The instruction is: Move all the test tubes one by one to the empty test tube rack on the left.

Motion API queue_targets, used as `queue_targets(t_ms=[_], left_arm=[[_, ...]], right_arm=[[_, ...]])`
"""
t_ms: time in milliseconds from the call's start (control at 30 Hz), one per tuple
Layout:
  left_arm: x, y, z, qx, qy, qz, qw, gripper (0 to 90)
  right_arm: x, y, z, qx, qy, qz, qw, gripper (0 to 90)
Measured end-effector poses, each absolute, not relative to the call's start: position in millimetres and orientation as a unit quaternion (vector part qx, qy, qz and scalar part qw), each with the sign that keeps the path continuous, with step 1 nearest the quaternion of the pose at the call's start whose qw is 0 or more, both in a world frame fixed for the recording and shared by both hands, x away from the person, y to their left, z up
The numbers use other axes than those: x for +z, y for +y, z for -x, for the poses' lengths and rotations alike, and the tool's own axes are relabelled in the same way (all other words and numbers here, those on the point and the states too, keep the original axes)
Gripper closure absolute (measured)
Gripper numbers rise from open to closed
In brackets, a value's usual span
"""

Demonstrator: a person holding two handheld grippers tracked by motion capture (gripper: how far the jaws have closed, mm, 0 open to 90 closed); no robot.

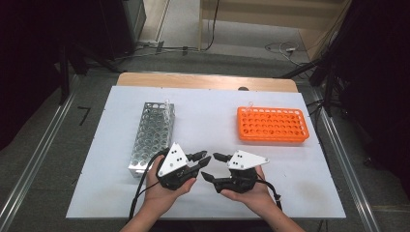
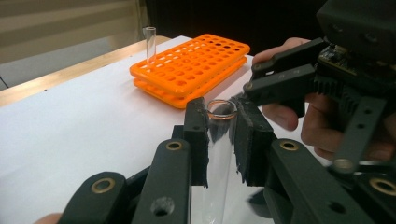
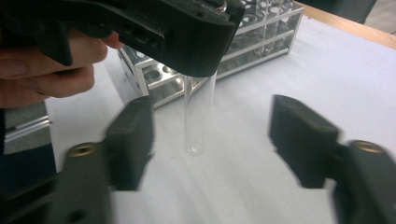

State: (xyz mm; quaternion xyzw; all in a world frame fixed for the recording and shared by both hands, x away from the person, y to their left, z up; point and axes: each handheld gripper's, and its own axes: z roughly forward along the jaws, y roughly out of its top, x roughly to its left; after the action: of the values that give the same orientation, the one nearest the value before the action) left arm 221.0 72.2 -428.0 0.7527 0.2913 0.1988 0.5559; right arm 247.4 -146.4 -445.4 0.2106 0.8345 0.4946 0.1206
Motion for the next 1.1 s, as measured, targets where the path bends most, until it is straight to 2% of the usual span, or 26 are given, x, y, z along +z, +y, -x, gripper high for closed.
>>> queue_targets(t_ms=[100,267,1100], left_arm=[[-427.2,74.7,-223.6,0.200,0.294,-0.751,0.557,76.7],[-425.7,81.1,-227.4,0.198,0.303,-0.746,0.558,76.7],[-398.4,138.0,-257.8,0.240,0.356,-0.709,0.560,76.8]], right_arm=[[-443.2,-150.7,-249.4,0.504,0.829,-0.218,0.109,9.4],[-440.7,-163.8,-257.5,0.523,0.819,-0.221,0.079,0.0],[-446.8,-238.5,-267.3,0.502,0.810,-0.266,0.143,0.0]])
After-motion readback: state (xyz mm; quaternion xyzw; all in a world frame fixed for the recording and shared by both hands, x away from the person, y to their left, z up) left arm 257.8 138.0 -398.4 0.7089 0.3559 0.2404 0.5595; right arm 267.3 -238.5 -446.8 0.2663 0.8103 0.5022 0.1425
